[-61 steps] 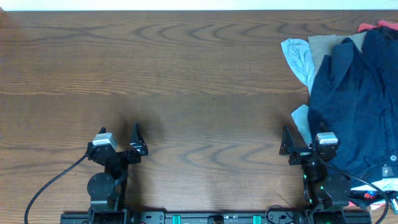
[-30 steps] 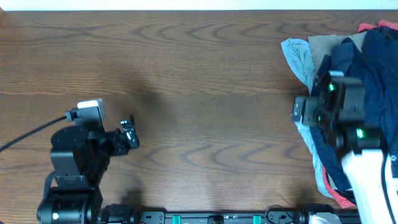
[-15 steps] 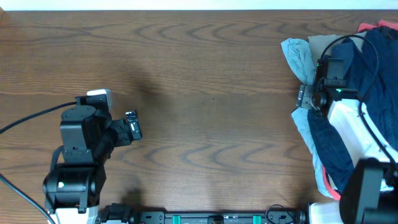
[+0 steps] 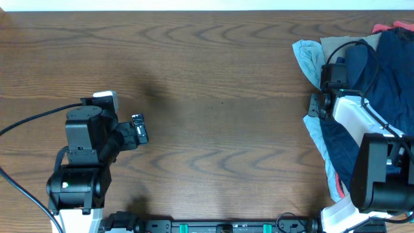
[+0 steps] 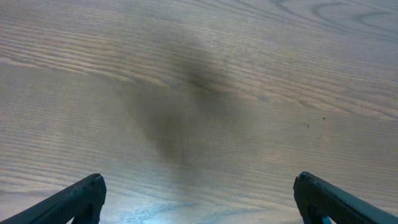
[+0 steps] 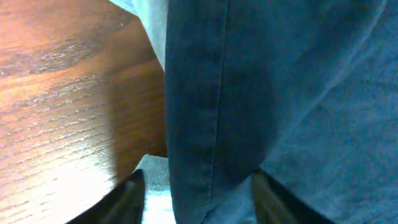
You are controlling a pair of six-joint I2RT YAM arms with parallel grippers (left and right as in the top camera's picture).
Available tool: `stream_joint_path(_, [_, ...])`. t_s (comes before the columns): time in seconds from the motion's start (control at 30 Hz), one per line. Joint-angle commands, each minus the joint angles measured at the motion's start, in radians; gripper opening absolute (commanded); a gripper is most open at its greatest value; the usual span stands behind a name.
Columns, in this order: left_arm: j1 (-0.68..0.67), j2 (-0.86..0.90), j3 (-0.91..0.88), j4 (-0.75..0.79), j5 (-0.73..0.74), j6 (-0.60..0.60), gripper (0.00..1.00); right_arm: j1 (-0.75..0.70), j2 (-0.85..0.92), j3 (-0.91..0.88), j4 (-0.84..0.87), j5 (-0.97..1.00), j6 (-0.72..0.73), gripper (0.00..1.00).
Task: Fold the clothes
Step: 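Reach the right gripper into the clothes pile and grasp the navy shorts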
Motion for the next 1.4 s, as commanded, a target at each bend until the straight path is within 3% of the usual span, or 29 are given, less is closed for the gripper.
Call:
stream_joint_path(0.0, [0.005, 0.000, 0.013, 0.000, 0.006, 0.009, 0.98, -0.015, 0.006, 0.015, -0.001, 0.020, 0.012, 0.33])
stream_joint_path(0.1, [0.005, 0.000, 0.013, 0.001, 0.006, 0.010, 0.98, -0.015, 0.006, 0.015, -0.012, 0.020, 0.012, 0.01])
stream_joint_path(0.33, [0.005, 0.000, 0.013, 0.001, 0.006, 0.009, 0.98, -0.014, -0.080, 0.031, -0.072, -0.049, 0.011, 0.01])
stream_joint_path(0.57, [0.005, 0.000, 0.013, 0.001, 0.006, 0.010, 0.98, 0.007, -0.312, 0.076, -0.180, -0.495, -0.071, 0.01])
stream_joint_path(0.7, [0.005, 0.000, 0.013, 0.001, 0.006, 0.010, 0.98, 0.088, -0.437, 0.076, -0.112, -0.752, -0.041, 0.01])
stream_joint_path(0.93, [0.005, 0.013, 0.013, 0.025, 0.006, 0.009, 0.98, 0.343, -0.447, 0.075, 0.117, -0.785, 0.046, 0.02])
stream_joint_path(0.97, [0.005, 0.017, 0.013, 0.031, 0.006, 0.009, 0.98, 0.384, -0.431, 0.075, 0.145, -0.779, 0.047, 0.05])
stream_joint_path(1.0, [0.005, 0.024, 0.013, 0.039, 0.006, 0.009, 0.98, 0.422, -0.414, 0.075, 0.167, -0.761, 0.057, 0.16])
stream_joint_path(1.03, [0.005, 0.030, 0.013, 0.045, 0.006, 0.009, 0.98, 0.449, -0.399, 0.075, 0.180, -0.736, 0.066, 0.39])
stream_joint_path(1.07, [0.005, 0.037, 0.013, 0.049, 0.007, 0.009, 0.98, 0.476, -0.382, 0.075, 0.185, -0.697, 0.069, 0.56])
stream_joint_path(1.13, [0.005, 0.055, 0.013, 0.051, 0.007, 0.003, 0.98, 0.505, -0.364, 0.075, 0.167, -0.599, 0.075, 0.89])
stream_joint_path(1.17, [0.005, 0.064, 0.013, 0.051, 0.007, -0.008, 0.98, 0.512, -0.362, 0.075, 0.146, -0.546, 0.089, 0.99])
stream_joint_path(1.37, [0.005, 0.117, 0.013, 0.035, 0.062, -0.172, 0.98, 0.473, -0.385, 0.076, -0.054, -0.245, 0.117, 0.99])
